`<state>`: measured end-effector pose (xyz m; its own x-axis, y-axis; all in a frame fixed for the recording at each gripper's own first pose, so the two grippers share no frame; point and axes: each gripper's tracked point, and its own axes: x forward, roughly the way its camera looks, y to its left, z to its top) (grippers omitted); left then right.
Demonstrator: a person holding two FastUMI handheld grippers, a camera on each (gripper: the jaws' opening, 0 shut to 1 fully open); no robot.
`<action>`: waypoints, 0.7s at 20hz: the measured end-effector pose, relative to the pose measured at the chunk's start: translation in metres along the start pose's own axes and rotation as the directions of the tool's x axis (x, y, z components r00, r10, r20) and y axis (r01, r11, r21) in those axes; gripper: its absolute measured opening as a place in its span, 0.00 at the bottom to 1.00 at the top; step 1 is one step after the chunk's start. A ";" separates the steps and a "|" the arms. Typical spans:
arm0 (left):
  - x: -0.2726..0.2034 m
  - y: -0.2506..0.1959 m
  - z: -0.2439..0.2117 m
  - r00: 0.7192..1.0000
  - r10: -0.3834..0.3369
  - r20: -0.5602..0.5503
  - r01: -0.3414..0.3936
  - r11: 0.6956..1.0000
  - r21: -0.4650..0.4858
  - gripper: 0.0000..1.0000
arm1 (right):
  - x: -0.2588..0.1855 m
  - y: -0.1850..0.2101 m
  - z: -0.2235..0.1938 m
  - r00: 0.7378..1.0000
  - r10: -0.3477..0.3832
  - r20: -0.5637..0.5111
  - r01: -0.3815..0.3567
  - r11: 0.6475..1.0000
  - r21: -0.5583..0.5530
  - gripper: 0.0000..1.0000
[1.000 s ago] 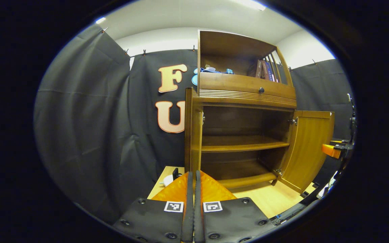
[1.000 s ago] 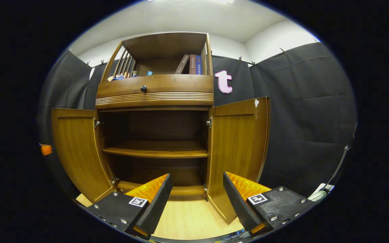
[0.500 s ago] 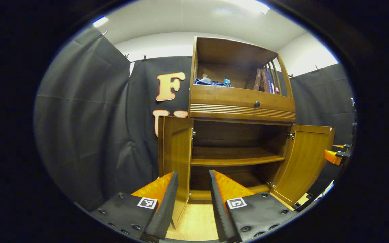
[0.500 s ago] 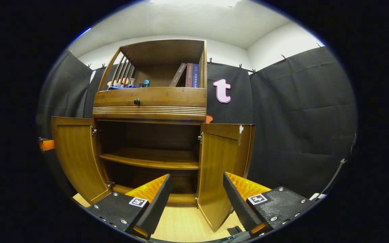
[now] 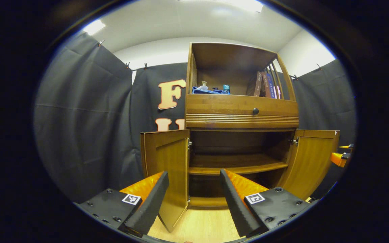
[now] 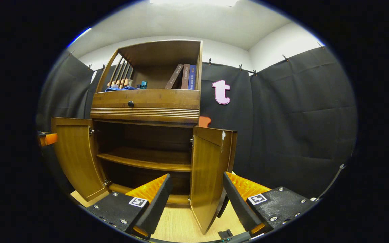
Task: Open the right door of the double-door shoe cabinet with the right hand, and open the left door with the left hand.
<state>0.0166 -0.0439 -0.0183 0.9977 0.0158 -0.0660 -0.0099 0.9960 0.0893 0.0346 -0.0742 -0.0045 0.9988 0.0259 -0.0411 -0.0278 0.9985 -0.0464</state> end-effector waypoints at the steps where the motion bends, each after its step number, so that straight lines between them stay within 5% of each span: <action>1: -0.003 -0.002 0.001 1.000 0.007 0.000 -0.007 1.000 -0.001 0.94 | 0.001 -0.004 0.001 1.000 0.004 0.004 -0.004 1.000 -0.001 0.99; 2: -0.005 -0.004 0.000 1.000 0.016 0.000 -0.016 1.000 0.000 0.94 | 0.001 -0.007 0.002 1.000 0.007 0.006 -0.007 1.000 -0.003 0.92; 10: -0.023 -0.004 0.003 0.996 0.087 0.006 -0.087 0.996 0.008 0.94 | -0.005 -0.024 0.007 0.999 0.037 0.000 -0.037 0.999 -0.016 0.92; 14: -0.038 -0.005 0.004 0.994 0.110 0.012 -0.110 0.994 0.009 0.94 | -0.008 -0.028 0.005 0.998 0.059 -0.004 -0.059 0.998 -0.024 0.99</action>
